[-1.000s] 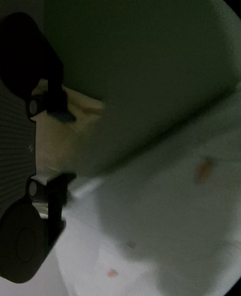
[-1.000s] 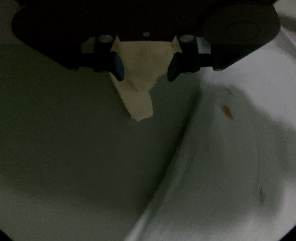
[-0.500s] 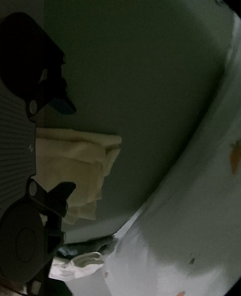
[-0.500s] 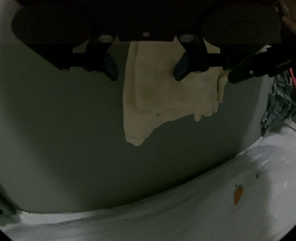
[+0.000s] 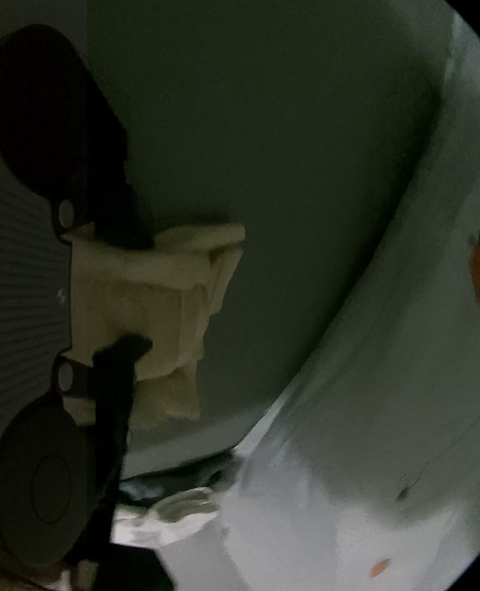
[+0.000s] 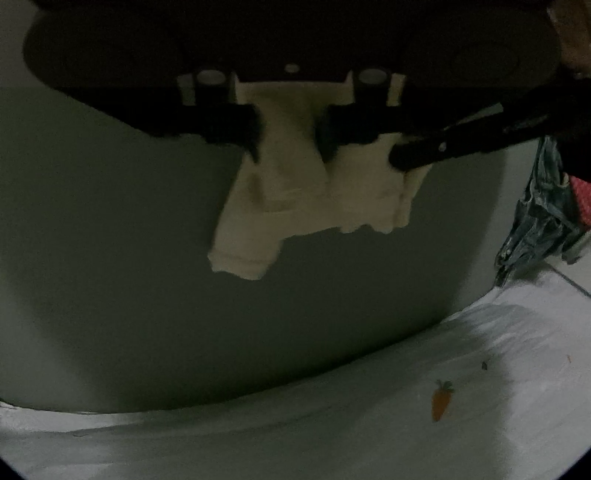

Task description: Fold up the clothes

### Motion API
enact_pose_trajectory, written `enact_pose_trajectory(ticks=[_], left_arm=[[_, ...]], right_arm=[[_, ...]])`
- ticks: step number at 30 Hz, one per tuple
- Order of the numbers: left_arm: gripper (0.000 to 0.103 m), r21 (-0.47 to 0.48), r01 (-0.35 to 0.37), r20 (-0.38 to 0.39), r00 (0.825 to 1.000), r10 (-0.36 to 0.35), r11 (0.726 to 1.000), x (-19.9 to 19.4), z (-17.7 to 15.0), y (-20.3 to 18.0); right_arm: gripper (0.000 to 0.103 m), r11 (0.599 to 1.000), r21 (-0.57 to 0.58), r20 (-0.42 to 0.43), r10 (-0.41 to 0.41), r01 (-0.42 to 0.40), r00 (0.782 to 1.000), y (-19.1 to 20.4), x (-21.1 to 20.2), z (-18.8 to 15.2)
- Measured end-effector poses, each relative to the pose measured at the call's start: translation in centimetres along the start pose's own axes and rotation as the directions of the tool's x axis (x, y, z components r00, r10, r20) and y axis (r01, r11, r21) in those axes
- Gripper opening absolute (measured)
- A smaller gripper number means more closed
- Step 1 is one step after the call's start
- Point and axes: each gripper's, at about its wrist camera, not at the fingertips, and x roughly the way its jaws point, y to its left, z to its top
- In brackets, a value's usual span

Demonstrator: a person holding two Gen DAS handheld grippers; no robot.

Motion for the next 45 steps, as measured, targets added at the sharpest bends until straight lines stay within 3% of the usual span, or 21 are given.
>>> enact_pose_trajectory(ticks=[3, 4, 10, 15, 20, 25, 28, 33, 39, 45], left_arm=[[0.014, -0.08, 0.028, 0.002, 1.0, -0.028, 0.996, -1.0, -0.2, 0.5], [0.014, -0.074, 0.035, 0.008, 0.999, -0.034, 0.997, -1.7, -0.3, 0.4], [0.012, 0.036, 0.145, 0.072, 0.986, -0.147, 0.989, -7.7, -1.6, -2.7], [0.012, 0.104, 0.238, 0.106, 0.963, -0.249, 0.966, -12.8, -3.9, -5.2], [0.012, 0.16, 0.33, 0.114, 0.93, -0.349, 0.93, -16.4, -5.5, -6.7], [0.011, 0.153, 0.461, 0.093, 0.874, -0.477, 0.874, -16.8, -7.4, -8.1], [0.011, 0.158, 0.489, 0.071, 0.861, -0.504, 0.858, -17.2, -8.3, -8.8], [0.011, 0.177, 0.531, 0.053, 0.836, -0.547, 0.829, -18.1, -10.1, -9.5], [0.011, 0.226, 0.52, 0.032, 0.841, -0.54, 0.824, -18.0, -12.2, -13.1], [0.011, 0.322, 0.486, 0.047, 0.849, -0.526, 0.813, -15.5, -15.4, -20.5]], right_arm=[[0.019, 0.999, -0.046, 0.021, -0.008, 0.009, 1.0, 0.9, -1.0, -0.2], [0.018, 0.999, -0.047, 0.039, 0.001, 0.001, 0.999, 1.2, -1.7, -0.3], [0.017, 0.997, -0.071, 0.183, -0.01, 0.023, 0.983, 4.4, -7.4, -3.0], [0.016, 1.0, -0.017, 0.308, -0.016, 0.023, 0.951, 6.0, -13.5, -6.4], [0.016, 0.997, -0.003, 0.41, -0.068, 0.076, 0.91, 7.9, -18.9, -9.3], [0.017, 0.977, -0.065, 0.46, -0.15, 0.202, 0.875, 11.5, -22.5, -11.4], [0.017, 0.955, -0.064, 0.463, -0.23, 0.291, 0.856, 12.9, -23.2, -12.1], [0.017, 0.948, -0.01, 0.458, -0.277, 0.317, 0.844, 13.4, -24.4, -13.3], [0.017, 0.944, 0.018, 0.48, -0.298, 0.33, 0.825, 11.2, -26.1, -14.9], [0.017, 0.96, 0.006, 0.537, -0.238, 0.279, 0.809, 4.1, -30.2, -15.9]])
